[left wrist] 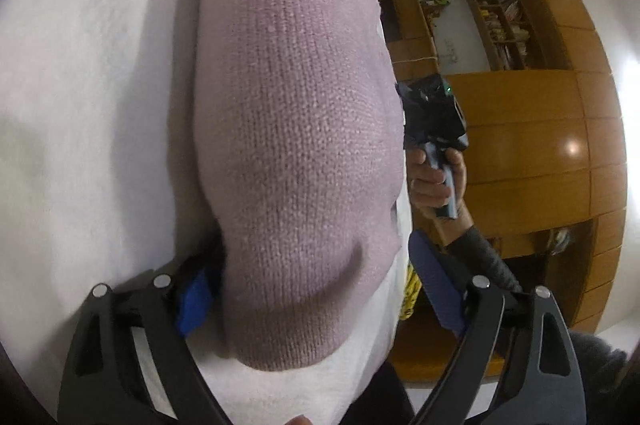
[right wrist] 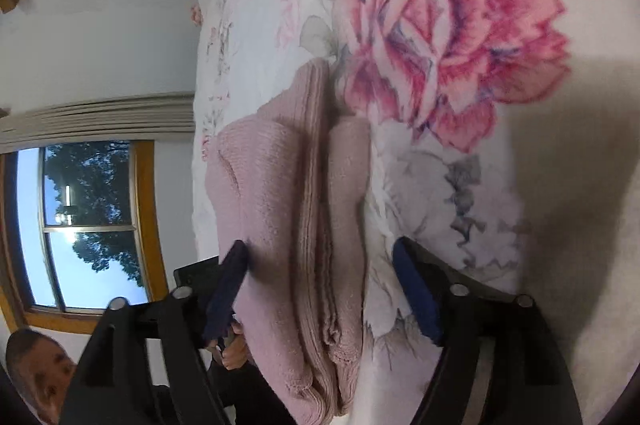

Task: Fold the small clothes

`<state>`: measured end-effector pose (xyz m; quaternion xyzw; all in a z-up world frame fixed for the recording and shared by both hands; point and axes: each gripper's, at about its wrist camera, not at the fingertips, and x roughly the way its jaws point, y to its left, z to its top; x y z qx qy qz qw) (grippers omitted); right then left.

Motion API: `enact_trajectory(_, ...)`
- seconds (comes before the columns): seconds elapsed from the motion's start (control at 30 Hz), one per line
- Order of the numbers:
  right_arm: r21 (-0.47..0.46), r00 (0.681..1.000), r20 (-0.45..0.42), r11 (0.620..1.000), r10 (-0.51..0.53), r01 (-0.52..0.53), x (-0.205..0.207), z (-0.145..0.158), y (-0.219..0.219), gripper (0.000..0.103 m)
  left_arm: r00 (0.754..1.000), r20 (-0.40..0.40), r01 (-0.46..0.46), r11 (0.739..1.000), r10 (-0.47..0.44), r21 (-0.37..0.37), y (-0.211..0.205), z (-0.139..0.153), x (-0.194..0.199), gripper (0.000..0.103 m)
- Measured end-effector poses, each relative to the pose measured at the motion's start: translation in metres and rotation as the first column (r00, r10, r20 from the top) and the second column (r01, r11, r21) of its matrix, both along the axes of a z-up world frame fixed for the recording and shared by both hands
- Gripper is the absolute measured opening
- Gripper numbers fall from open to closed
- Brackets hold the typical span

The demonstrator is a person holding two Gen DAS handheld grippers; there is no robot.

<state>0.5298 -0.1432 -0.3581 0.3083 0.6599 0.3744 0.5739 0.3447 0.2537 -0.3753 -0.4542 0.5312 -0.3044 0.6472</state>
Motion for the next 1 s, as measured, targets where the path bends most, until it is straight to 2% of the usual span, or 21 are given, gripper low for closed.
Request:
enact_trajectory(0.07,0.013,1.0,0.002,1.0,0.024,-0.024,0.004,-0.001,0.015,0.088,1.0,-0.007,-0.01,1.0,0.01,-0.018,-0.001,-0.002,0.0,0.088)
enact_trajectory(0.2,0.026,0.996,0.02,0.996,0.087,-0.087,0.012,0.002,0.056,0.089,0.998,-0.044,-0.039,0.999,0.038,-0.031,-0.002,-0.005,0.001,0.088)
enact_trajectory(0.23,0.011,0.994,0.033,0.994,0.105,-0.105,0.013,0.003,0.066,0.089,0.998,-0.05,-0.041,0.999,0.039,-0.027,-0.004,-0.004,0.002,0.086)
enact_trajectory(0.3,0.007,0.993,0.039,0.994,0.108,-0.108,0.014,0.003,0.07,0.087,0.997,-0.076,-0.031,0.999,0.034,0.032,-0.011,-0.006,0.006,0.068)
enact_trajectory(0.33,-0.003,0.993,0.043,0.994,0.107,-0.107,0.013,0.002,0.068,0.08,0.995,-0.089,-0.029,0.999,0.033,0.044,-0.013,-0.009,0.005,0.057)
enact_trajectory(0.43,-0.017,0.996,0.055,0.997,0.075,-0.075,0.008,0.001,0.055,0.058,0.991,-0.124,-0.052,0.998,0.056,0.034,-0.014,-0.012,0.006,0.048)
enact_trajectory(0.57,-0.025,0.994,0.096,0.998,0.052,-0.05,0.001,0.011,0.051,0.051,0.99,-0.124,-0.065,0.996,0.072,0.062,-0.017,-0.006,0.004,0.037)
enact_trajectory(0.73,-0.029,0.991,0.129,0.999,0.029,-0.026,-0.004,0.028,0.053,0.046,0.992,-0.104,-0.059,0.994,0.069,0.096,-0.017,0.006,0.007,0.033)
enact_trajectory(1.0,-0.019,0.986,0.164,1.0,-0.009,0.013,-0.013,0.059,0.061,0.045,0.997,-0.051,-0.052,0.991,0.058,0.125,-0.007,0.037,0.009,0.031)
